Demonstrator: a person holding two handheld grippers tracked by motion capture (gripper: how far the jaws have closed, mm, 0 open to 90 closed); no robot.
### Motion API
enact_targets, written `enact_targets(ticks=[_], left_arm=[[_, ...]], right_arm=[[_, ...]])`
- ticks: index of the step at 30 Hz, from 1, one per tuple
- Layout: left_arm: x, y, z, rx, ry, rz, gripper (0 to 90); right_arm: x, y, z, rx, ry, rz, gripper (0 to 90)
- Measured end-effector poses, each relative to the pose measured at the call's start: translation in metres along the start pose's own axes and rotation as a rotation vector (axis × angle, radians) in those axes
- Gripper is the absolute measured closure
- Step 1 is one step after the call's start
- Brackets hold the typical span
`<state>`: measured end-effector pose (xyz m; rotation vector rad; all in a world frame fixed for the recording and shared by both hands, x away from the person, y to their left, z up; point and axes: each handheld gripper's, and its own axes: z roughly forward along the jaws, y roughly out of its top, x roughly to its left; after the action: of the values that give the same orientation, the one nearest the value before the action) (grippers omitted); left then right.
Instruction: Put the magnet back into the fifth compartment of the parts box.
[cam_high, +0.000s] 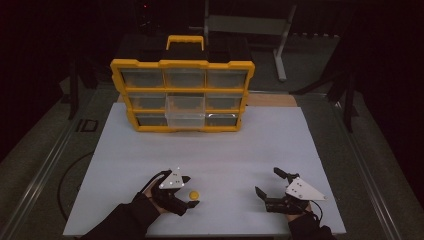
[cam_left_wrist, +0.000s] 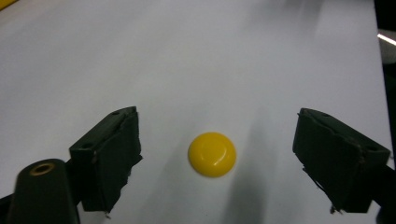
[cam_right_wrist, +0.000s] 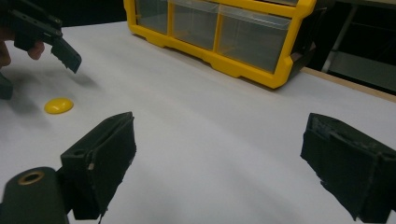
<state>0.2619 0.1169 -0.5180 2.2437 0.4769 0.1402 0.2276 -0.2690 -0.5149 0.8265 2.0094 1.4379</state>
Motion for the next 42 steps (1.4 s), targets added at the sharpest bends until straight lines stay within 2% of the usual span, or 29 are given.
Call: enact_targets(ticks=[10,11,13,23,30,37,42], left_arm=[[-0.002,0.001,0.007,0.071,0.006,0.013,33.3],[-0.002,0.000,0.009,0.097,0.012,0.028,33.3],[-0.002,0.000,0.011,0.116,0.022,0.036,39.5],[-0.003,0.006,0.015,0.154,0.002,0.061,52.1],[-0.001,0.010,0.017,0.184,-0.002,0.036,54.9],[-0.003,0.014,0.018,0.221,-0.005,0.060,60.1],[-0.005,0.019,0.019,0.253,0.007,0.057,62.3]], right_arm=[[0.000,0.000,0.001,0.005,0.009,-0.001,10.0],[0.000,0.000,0.001,0.004,0.008,-0.002,10.0],[0.000,0.000,0.001,0.002,0.007,0.000,10.0],[0.000,0.000,0.001,0.005,0.009,0.003,10.0],[0.001,0.000,0.001,0.007,0.013,0.002,10.0],[0.001,0.000,0.001,0.007,0.014,-0.001,10.0],[0.001,-0.001,0.001,0.007,0.014,0.001,10.0]])
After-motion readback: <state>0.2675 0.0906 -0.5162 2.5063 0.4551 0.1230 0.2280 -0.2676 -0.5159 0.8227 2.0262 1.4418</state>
